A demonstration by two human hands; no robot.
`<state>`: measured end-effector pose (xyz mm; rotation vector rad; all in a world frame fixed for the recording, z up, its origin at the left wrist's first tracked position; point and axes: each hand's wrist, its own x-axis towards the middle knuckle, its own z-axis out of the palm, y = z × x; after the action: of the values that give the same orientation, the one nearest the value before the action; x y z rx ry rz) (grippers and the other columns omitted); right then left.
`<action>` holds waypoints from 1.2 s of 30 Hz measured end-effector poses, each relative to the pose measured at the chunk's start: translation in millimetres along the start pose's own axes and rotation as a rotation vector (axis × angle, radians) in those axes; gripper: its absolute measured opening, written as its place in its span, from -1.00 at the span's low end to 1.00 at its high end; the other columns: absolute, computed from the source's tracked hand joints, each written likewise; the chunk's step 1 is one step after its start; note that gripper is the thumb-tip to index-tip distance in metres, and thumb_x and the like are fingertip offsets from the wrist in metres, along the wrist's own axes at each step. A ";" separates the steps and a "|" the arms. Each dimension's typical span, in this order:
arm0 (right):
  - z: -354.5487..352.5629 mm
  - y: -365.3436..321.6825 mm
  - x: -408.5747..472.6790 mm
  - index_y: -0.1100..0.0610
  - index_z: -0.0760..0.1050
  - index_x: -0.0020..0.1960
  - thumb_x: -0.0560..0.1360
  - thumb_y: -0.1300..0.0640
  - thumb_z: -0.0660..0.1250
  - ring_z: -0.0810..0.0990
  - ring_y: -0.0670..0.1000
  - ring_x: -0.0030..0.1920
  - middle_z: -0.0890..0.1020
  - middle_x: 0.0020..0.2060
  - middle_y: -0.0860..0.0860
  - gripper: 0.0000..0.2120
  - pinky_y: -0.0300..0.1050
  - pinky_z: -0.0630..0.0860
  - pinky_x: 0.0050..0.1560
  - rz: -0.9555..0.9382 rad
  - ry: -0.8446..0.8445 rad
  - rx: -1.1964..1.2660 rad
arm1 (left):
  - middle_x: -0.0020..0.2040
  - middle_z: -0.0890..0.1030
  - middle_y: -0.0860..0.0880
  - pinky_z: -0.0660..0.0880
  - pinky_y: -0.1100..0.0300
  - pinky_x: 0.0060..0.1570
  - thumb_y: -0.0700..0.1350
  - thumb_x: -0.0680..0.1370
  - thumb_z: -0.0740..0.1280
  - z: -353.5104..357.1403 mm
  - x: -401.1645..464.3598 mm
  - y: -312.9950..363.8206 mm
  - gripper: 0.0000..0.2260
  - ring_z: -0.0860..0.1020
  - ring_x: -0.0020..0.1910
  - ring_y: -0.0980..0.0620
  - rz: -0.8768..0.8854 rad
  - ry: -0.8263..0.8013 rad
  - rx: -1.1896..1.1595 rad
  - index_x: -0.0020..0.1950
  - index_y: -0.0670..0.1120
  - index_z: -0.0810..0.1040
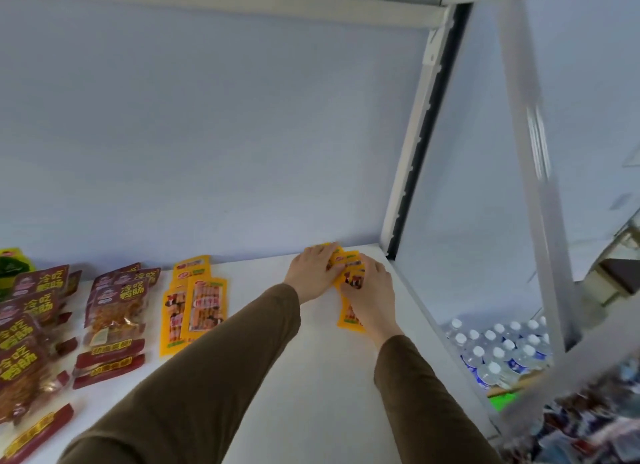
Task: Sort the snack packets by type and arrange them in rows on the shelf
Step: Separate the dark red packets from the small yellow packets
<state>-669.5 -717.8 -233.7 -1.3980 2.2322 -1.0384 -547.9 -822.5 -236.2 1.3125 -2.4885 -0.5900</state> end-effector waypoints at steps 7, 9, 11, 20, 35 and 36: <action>27.0 -22.2 -16.0 -0.06 0.29 0.46 0.49 -0.06 0.44 0.56 0.04 0.18 0.41 0.31 -0.03 -0.40 0.03 0.54 0.21 -0.079 0.023 0.094 | 0.40 0.47 -0.04 0.24 -0.13 0.45 0.21 0.70 0.02 -10.4 -56.3 -28.4 -0.53 0.38 0.39 -0.13 -0.107 0.146 0.335 0.60 0.12 0.23; 38.8 -34.6 -20.7 -0.06 0.29 0.41 0.49 -0.06 0.45 0.58 0.04 0.12 0.40 0.27 -0.04 -0.43 -0.01 0.56 0.15 -0.108 0.025 0.121 | 0.38 0.48 -0.03 0.15 -0.21 0.51 0.23 0.70 0.01 -22.4 -71.9 -38.9 -0.52 0.39 0.42 -0.14 -0.155 0.148 0.401 0.60 0.15 0.20; 49.4 -47.8 -22.5 -0.05 0.30 0.39 0.50 -0.06 0.45 0.58 0.04 0.11 0.40 0.24 -0.03 -0.45 -0.07 0.54 0.11 -0.127 0.007 0.139 | 0.38 0.50 -0.04 0.06 -0.27 0.54 0.25 0.69 0.00 -35.3 -82.3 -47.9 -0.51 0.39 0.44 -0.14 -0.208 0.142 0.436 0.60 0.15 0.19; 57.6 -54.9 -6.3 0.04 0.40 0.49 0.63 -0.10 0.24 0.26 0.17 0.47 0.32 0.53 0.09 -0.53 0.05 0.26 0.46 -0.112 -0.077 0.020 | 0.53 0.38 -0.08 0.05 -0.09 0.58 0.17 0.71 0.07 -57.5 -108.2 -60.5 -0.50 0.35 0.51 -0.14 -0.247 0.227 0.340 0.61 -0.02 0.23; 41.0 -87.3 -84.6 -0.03 0.53 0.33 0.59 -0.01 0.32 0.19 0.15 0.54 0.38 0.50 0.02 -0.68 0.22 0.08 0.52 -0.331 -0.021 -0.103 | 0.58 0.31 -0.03 0.01 -0.02 0.59 0.22 0.66 0.15 -71.1 -230.6 -46.7 -0.46 0.20 0.59 -0.07 -0.305 0.409 0.255 0.60 0.02 0.28; 45.0 -97.4 -97.6 -0.01 0.55 0.32 0.57 0.00 0.34 0.25 0.14 0.51 0.44 0.45 0.01 -0.68 0.21 0.14 0.49 -0.405 -0.041 -0.103 | 0.59 0.30 -0.04 0.00 -0.03 0.59 0.22 0.67 0.15 -74.2 -241.5 -49.5 -0.44 0.19 0.60 -0.07 -0.319 0.414 0.258 0.61 0.01 0.26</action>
<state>-533.1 -676.8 -206.1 -1.9542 2.0441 -1.0102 -347.5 -664.0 -204.7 1.7401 -2.0805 -0.0397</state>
